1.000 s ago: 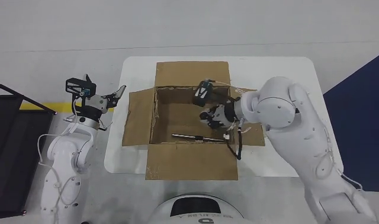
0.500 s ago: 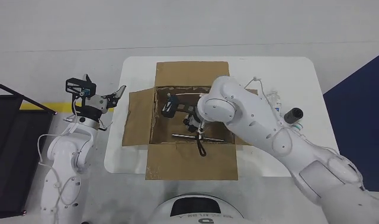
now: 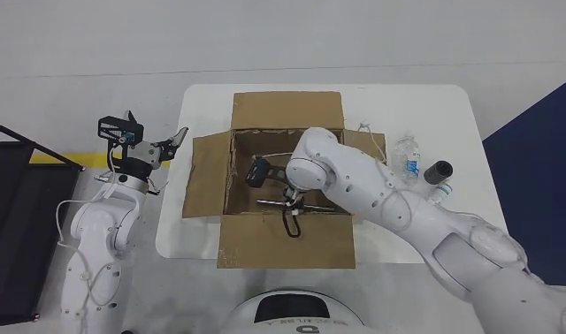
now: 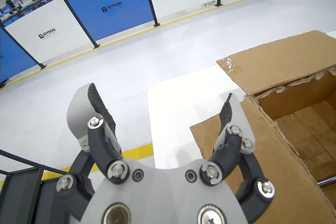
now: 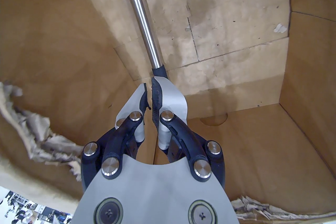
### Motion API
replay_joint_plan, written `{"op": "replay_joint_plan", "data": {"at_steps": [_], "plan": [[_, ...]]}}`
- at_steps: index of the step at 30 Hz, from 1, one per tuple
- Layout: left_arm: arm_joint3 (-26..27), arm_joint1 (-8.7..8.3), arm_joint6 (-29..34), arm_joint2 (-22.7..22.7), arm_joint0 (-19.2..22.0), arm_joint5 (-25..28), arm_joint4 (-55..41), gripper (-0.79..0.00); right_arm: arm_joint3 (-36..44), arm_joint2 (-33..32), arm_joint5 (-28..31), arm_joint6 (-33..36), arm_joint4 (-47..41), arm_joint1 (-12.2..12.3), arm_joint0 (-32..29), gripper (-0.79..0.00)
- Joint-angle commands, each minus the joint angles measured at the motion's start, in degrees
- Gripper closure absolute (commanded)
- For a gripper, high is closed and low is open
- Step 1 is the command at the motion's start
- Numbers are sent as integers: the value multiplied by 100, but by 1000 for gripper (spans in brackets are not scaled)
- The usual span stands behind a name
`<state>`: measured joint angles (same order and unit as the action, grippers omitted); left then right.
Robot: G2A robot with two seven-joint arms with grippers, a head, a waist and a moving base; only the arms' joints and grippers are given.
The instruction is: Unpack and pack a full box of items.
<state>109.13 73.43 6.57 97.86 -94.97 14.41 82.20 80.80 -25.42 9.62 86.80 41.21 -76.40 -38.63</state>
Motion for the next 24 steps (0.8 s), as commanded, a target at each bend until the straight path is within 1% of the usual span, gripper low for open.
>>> {"op": "replay_joint_plan", "data": {"at_steps": [1,12,18,20,22,24], "plan": [[0,0,0,0,0,0,0,-785,-109,58,13,-36,5,-33,-8,-237],[0,0,0,0,0,0,0,-785,-717,330,81,-178,53,-256,57,-292],[0,0,0,0,0,0,0,-785,-1060,436,63,-231,129,-388,141,-274],[0,0,0,0,0,0,0,-785,-1194,528,-165,-105,384,-435,193,-283],[0,0,0,0,0,0,0,-785,-1230,577,-283,-92,442,-497,211,-280],[0,0,0,0,0,0,0,-785,-1307,587,-305,-107,482,-537,244,-249]]}}
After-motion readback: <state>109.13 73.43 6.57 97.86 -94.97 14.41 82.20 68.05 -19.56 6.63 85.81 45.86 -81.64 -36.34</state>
